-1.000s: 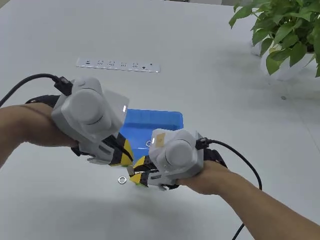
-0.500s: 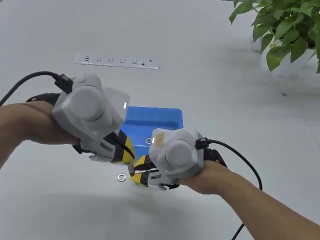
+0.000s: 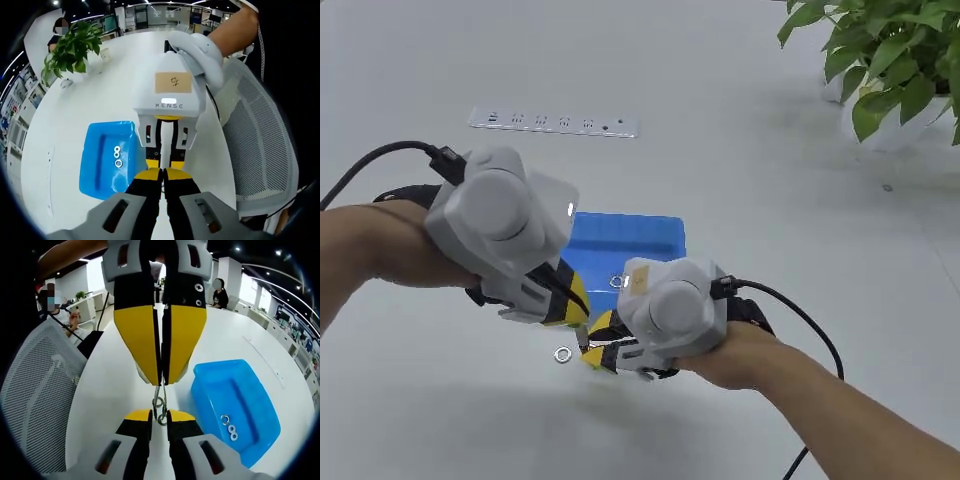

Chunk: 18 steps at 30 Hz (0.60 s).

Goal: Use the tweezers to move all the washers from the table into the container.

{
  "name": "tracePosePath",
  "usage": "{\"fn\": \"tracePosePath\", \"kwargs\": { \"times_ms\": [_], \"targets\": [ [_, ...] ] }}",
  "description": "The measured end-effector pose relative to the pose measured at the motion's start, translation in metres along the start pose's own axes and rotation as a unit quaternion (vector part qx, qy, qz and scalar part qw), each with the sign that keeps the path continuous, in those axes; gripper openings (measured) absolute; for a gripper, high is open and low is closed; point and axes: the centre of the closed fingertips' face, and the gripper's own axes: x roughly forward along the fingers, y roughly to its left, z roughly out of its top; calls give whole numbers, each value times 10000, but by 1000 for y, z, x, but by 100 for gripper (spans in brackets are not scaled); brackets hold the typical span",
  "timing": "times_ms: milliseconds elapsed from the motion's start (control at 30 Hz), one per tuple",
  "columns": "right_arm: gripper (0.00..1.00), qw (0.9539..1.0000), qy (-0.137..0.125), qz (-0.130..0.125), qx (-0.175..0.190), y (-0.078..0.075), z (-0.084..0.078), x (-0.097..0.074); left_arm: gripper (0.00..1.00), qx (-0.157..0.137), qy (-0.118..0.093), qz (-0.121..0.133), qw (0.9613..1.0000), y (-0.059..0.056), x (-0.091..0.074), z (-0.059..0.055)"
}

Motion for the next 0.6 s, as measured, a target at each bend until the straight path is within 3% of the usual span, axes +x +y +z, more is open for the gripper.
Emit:
{"fn": "tracePosePath", "kwargs": {
  "times_ms": [600],
  "targets": [
    [9, 10000, -10, 7, 46, 1, -1, 0, 5, 13, 16, 1, 10000, 0, 1, -1]
  ]
}}
